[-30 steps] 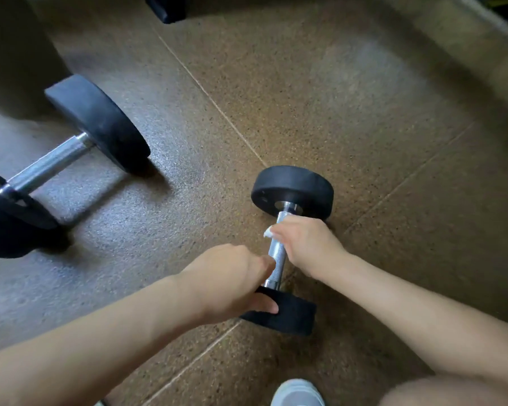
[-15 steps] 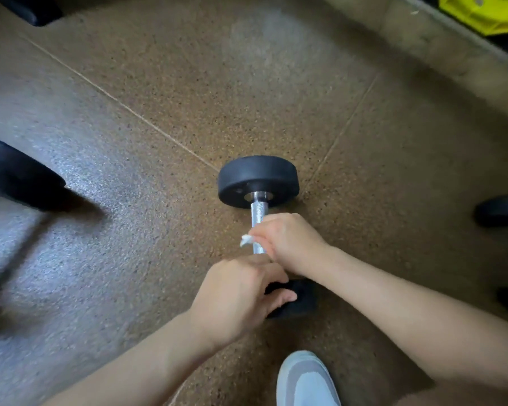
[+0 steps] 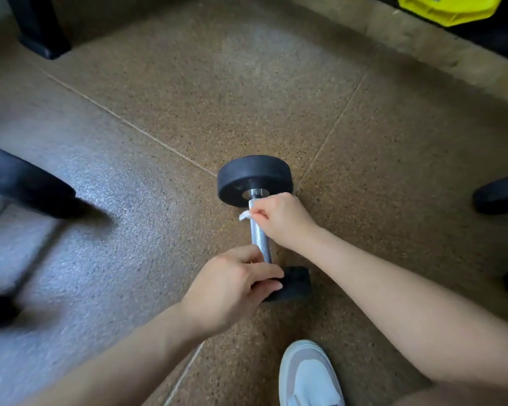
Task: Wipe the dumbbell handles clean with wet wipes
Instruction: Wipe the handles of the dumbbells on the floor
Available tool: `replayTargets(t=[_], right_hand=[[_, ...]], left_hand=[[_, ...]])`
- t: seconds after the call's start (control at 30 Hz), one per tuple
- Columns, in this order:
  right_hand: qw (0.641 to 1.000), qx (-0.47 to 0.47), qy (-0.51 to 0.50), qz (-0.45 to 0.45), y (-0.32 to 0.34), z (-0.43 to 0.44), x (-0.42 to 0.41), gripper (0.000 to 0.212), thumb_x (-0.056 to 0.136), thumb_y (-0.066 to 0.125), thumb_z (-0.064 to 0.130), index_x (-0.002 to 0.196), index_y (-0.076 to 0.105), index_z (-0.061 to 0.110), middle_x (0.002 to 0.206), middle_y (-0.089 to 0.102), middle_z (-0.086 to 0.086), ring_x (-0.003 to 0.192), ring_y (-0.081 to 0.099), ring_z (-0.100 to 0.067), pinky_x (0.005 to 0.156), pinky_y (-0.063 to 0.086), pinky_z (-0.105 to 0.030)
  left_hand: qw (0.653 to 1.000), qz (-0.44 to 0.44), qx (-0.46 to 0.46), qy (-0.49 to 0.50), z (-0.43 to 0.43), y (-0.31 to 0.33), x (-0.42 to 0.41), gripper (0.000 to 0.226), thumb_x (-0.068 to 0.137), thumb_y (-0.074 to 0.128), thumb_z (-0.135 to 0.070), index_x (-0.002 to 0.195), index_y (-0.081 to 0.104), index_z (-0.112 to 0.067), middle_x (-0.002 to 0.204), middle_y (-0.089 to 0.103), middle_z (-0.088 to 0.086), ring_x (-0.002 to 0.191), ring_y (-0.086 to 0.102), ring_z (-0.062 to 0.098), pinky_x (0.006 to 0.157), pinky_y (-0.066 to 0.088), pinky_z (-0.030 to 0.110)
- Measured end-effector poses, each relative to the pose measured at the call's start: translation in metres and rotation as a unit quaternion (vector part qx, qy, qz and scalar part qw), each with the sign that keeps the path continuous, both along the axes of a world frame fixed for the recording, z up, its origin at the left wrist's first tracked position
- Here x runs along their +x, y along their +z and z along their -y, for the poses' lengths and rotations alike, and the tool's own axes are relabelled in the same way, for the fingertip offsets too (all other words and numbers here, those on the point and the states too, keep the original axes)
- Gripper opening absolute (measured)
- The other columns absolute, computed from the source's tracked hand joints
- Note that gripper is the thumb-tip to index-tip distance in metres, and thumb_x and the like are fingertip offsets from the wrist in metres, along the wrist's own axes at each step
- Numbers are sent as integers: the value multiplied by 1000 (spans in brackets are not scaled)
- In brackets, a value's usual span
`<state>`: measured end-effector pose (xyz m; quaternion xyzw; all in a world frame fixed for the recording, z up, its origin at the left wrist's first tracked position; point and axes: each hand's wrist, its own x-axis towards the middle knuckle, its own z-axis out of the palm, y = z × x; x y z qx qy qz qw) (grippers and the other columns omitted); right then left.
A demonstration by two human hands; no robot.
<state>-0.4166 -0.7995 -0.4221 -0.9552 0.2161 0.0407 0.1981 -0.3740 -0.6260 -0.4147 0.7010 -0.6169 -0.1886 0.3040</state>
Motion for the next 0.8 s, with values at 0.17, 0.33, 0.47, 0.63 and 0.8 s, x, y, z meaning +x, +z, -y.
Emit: replayTargets(t=[0.17, 0.33, 0.47, 0.63, 0.8], right_hand=[[999, -3, 43, -15, 3, 1, -3, 28, 96, 53, 34, 99, 73, 15, 95, 71, -6, 88, 66, -25, 73, 50, -31], [998, -38, 46, 12, 1, 9, -3, 26, 97, 53, 30, 92, 72, 14, 86, 70, -8, 82, 64, -29, 69, 50, -34], [993, -62, 97, -30, 4, 6, -6, 25, 98, 48, 25, 102, 70, 13, 96, 71, -9, 89, 65, -30, 75, 50, -37], [992, -56, 101, -42, 2, 4, 1, 26, 99, 48, 31, 102, 69, 16, 97, 69, -9, 91, 64, -29, 77, 52, -38], [976, -9, 190, -110, 16, 11, 2, 27, 95, 55, 37, 91, 73, 17, 82, 68, -2, 81, 62, -23, 67, 47, -30]], left_hand=[[999, 41, -1, 7, -13, -2, -3, 29, 94, 54, -39, 120, 66, -33, 92, 42, -11, 73, 49, 8, 59, 47, 24], [997, 79, 9, 16, -6, 5, -11, 30, 91, 52, -45, 115, 68, -37, 87, 50, -9, 67, 52, 9, 53, 45, 22], [997, 68, 22, 27, -6, 6, -14, 29, 89, 51, -48, 112, 68, -41, 85, 48, -11, 65, 54, 9, 49, 46, 23], [996, 73, 28, 37, -7, 6, -13, 29, 89, 51, -48, 113, 67, -42, 93, 44, -12, 64, 57, 10, 46, 47, 22], [996, 76, 40, 39, -5, 4, -18, 30, 91, 49, -49, 115, 67, -43, 91, 44, -10, 67, 54, 10, 47, 46, 22]])
